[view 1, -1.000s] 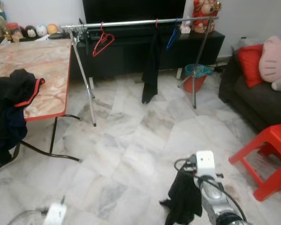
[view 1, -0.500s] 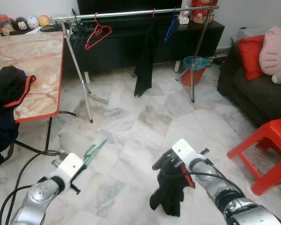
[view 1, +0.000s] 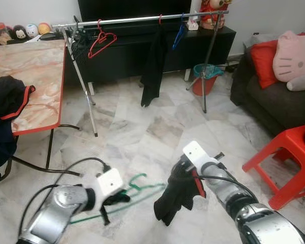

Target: Hang hanger

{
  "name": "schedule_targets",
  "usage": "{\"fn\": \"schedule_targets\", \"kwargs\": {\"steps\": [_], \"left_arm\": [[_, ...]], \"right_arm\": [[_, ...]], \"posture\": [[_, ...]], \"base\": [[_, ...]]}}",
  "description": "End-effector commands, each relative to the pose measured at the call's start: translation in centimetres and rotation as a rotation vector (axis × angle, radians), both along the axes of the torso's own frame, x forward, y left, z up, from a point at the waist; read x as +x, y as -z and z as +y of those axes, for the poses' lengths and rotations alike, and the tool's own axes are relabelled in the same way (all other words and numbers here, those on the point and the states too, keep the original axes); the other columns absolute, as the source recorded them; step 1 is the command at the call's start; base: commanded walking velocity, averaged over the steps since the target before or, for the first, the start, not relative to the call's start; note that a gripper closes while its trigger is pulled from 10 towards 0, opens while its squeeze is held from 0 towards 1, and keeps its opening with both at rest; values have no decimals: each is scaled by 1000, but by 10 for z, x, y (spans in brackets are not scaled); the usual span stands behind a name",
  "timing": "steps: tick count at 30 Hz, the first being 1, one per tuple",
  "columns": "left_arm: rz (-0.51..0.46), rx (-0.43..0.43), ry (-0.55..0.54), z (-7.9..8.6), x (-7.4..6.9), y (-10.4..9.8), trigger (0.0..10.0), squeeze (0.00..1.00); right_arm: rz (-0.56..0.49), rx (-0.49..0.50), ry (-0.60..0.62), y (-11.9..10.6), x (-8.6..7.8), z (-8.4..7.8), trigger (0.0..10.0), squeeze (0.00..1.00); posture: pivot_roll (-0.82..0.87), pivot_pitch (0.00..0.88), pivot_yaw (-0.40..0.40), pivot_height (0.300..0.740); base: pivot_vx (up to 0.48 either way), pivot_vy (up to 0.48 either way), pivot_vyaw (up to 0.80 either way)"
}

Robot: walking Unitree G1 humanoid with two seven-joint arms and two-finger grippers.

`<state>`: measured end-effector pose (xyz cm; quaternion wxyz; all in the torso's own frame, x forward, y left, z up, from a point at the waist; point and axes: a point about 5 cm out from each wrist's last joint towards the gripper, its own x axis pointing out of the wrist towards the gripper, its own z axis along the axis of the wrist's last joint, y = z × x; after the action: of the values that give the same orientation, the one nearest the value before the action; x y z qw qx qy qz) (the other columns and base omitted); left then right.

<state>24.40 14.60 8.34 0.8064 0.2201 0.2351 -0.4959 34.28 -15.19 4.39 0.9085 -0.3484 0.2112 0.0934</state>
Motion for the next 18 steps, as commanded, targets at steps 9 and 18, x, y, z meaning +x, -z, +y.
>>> {"fn": "schedule_targets", "kwargs": {"steps": [9, 18], "left_arm": [[55, -66, 89, -35, -2, -7, 10000, 0], [15, -124, 122, -65, 4, -18, 10000, 0]], "right_arm": [[-51, 100, 101, -18, 14, 11, 10000, 0], [-35, 131, 85, -17, 13, 24, 10000, 0]], "posture": [[119, 0, -62, 740], [127, 0, -68, 740]], "base": [[0, 0, 0], [0, 0, 0]]}}
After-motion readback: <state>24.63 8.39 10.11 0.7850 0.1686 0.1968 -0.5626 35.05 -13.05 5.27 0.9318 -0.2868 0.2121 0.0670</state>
